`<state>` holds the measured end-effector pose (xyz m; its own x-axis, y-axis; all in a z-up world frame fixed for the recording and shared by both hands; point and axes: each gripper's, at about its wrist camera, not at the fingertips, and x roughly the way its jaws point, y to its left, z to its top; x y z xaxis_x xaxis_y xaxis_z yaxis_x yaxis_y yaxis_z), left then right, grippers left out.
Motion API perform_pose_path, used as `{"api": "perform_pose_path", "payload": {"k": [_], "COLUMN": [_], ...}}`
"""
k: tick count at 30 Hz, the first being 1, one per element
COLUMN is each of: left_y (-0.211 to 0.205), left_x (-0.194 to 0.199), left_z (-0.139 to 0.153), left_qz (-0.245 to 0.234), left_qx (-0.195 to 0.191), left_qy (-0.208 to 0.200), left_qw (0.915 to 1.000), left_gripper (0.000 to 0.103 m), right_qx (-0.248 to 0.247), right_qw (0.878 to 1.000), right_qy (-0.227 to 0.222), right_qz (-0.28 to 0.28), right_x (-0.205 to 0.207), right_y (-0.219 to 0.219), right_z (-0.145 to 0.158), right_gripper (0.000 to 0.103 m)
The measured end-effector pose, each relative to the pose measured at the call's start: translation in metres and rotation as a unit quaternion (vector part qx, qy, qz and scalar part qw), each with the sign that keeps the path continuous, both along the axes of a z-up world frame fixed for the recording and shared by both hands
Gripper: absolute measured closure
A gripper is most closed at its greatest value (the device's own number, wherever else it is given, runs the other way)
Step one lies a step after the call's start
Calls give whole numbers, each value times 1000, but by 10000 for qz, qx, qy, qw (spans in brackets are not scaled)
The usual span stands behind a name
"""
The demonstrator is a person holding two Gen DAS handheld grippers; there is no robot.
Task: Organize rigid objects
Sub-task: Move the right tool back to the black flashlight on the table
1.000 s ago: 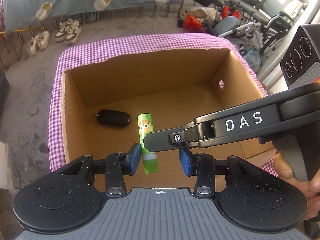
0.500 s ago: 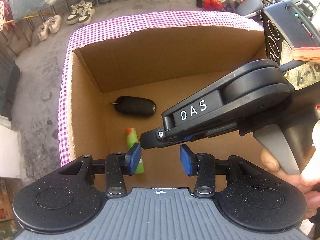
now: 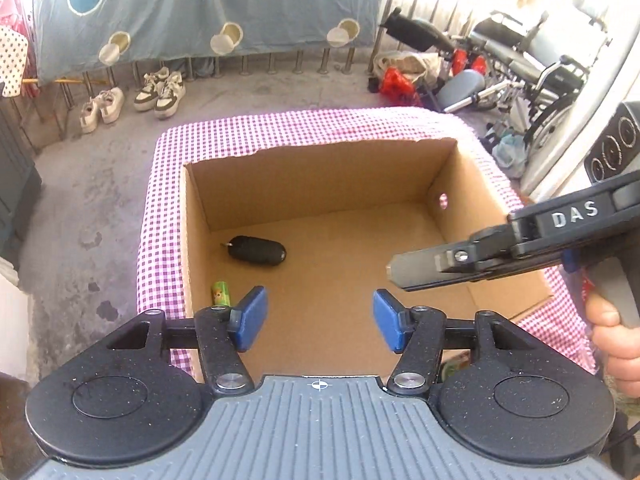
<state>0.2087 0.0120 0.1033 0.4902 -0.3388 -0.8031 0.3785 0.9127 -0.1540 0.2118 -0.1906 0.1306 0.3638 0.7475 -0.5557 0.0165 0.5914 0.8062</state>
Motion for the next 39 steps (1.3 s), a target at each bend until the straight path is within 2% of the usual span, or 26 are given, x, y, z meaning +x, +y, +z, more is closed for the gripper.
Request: {"api": "perform_pose_path", "payload": {"k": [3, 6, 9, 12, 15, 19, 21, 25, 31, 39], "left_y": [4, 0, -10, -25, -49, -84, -96, -107, -122, -129], "left_x": [-25, -54, -79, -96, -110, -115, -112, -114, -116, -112], "left_z": [10, 1, -20, -45, -67, -94, -105, -114, -125, -129], "left_qz": [-52, -195, -242, -321, -502, -549, -616, -721, -1001, -1082], "left_qx": [-279, -398, -370, -585, -557, -199, -127, -309, -363, -330], "left_qy": [-271, -531, -663, -376, -194, -340, -214, -56, 171, 280], "left_qw": [9992, 9976, 9968, 9971, 9970, 9977, 9978, 9969, 9942, 9932], "left_gripper": [32, 24, 23, 22, 22, 24, 30, 32, 38, 38], "right_qx": [156, 118, -154, -432, -776, -1440, -1691, -1740, -1699, -1782], "right_qw": [9983, 9947, 9940, 9951, 9937, 9861, 9822, 9822, 9831, 9798], "right_qy": [-565, -1022, -1069, -797, -597, -690, -729, -701, -610, -474], "right_qz": [12, -3, -171, -404, -544, -466, -377, -86, 306, 772], "right_x": [-46, -102, -145, -170, -176, -168, -161, -140, -120, -119], "right_y": [-26, -54, -67, -77, -81, -80, -76, -68, -59, -56], "right_z": [24, 31, 18, -6, -27, -45, -54, -67, -86, -88], "right_gripper": [85, 81, 78, 78, 77, 77, 77, 77, 78, 77]}}
